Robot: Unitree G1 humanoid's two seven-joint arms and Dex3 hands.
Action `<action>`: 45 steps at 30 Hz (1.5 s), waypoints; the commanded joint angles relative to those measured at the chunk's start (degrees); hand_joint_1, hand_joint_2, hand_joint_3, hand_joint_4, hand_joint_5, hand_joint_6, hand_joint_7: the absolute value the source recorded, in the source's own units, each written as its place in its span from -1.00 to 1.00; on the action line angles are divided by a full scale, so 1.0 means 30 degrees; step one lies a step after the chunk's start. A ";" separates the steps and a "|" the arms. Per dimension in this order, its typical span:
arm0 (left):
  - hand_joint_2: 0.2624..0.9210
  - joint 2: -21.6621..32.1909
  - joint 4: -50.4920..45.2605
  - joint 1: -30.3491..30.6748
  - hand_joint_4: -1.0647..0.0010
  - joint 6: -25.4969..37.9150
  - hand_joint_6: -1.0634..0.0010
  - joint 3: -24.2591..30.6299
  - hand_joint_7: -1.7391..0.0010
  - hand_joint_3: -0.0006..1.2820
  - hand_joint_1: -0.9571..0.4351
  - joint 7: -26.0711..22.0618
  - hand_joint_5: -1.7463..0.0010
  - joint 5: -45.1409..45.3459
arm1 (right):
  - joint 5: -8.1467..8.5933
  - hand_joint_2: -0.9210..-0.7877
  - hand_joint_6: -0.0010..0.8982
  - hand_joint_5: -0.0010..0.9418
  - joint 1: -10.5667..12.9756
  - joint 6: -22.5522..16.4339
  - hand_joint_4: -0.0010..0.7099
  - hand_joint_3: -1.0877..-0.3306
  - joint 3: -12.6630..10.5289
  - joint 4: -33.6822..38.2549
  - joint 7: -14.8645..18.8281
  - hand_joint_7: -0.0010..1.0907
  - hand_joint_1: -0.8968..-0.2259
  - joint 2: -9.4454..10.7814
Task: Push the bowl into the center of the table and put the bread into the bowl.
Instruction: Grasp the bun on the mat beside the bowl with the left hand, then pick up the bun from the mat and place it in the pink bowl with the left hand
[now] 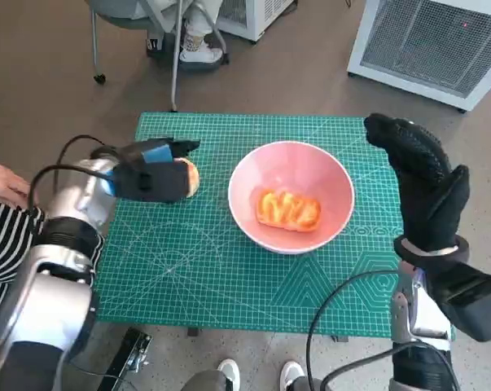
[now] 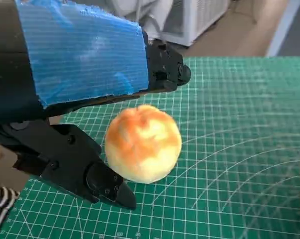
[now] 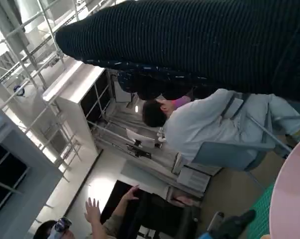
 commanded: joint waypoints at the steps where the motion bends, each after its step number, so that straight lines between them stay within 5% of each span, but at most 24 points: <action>1: 0.52 -0.0571 0.0377 -0.0234 0.79 0.0750 0.59 -0.0505 0.98 -0.99 0.20 0.0684 0.98 0.0566 | -0.0024 -1.00 -0.81 -1.00 0.0383 0.0361 -0.60 0.08 -0.0037 -0.0095 0.0081 -0.27 -0.37 -0.0143; 13: 0.67 -0.1257 0.0627 0.0041 0.42 0.1831 0.06 -0.1571 0.95 -0.98 0.31 0.1441 0.99 0.1590 | -0.0195 -1.00 -0.82 -1.00 0.0638 0.0498 -0.61 0.08 -0.0084 -0.0583 -0.0028 -0.26 -0.35 -0.0192; 21: 0.68 -0.1330 0.0649 0.0077 0.39 0.2040 0.00 -0.1891 0.96 -0.99 0.31 0.1865 1.00 0.1912 | -0.0207 -1.00 -0.82 -1.00 0.0675 0.0528 -0.61 0.07 -0.0108 -0.0639 -0.0027 -0.26 -0.34 -0.0194; 22: 0.73 -0.1361 0.0647 0.0138 0.23 0.2211 -0.13 -0.2269 0.93 -0.98 0.31 0.2522 0.98 0.2335 | -0.0251 -1.00 -0.82 -1.00 0.0737 0.0526 -0.61 0.07 -0.0115 -0.0721 -0.0062 -0.26 -0.34 -0.0201; 23: 0.78 -0.1282 0.0608 0.0175 0.07 0.2214 -0.15 -0.2505 0.66 -0.96 0.22 0.3234 0.93 0.2613 | -0.0301 -1.00 -0.82 -1.00 0.0838 0.0534 -0.61 0.07 -0.0116 -0.0862 -0.0113 -0.26 -0.34 -0.0194; 25: 0.91 -0.1105 0.0560 0.0156 -0.14 0.2094 -0.20 -0.2606 0.13 -0.93 0.31 0.4063 0.14 0.2763 | -0.0371 -1.00 -0.83 -1.00 0.0986 0.0562 -0.61 0.07 -0.0117 -0.1067 -0.0194 -0.26 -0.34 -0.0168; 29: 0.98 -0.0850 0.0426 -0.0181 -0.29 0.1695 -0.24 -0.1952 -0.14 -0.94 0.36 0.4635 -0.22 0.2103 | -0.0496 -1.00 -0.83 -1.00 0.1100 0.0547 -0.61 0.07 -0.0111 -0.1138 -0.0285 -0.25 -0.34 -0.0124; 45: 1.00 0.0055 -0.1114 -0.1582 -0.38 -0.0478 -0.18 -0.0040 -0.37 -0.93 0.37 0.6023 -0.24 0.0613 | -0.0640 -1.00 -0.84 -1.00 0.1242 0.0476 -0.60 0.08 0.0078 -0.1121 -0.0365 -0.25 -0.36 0.0059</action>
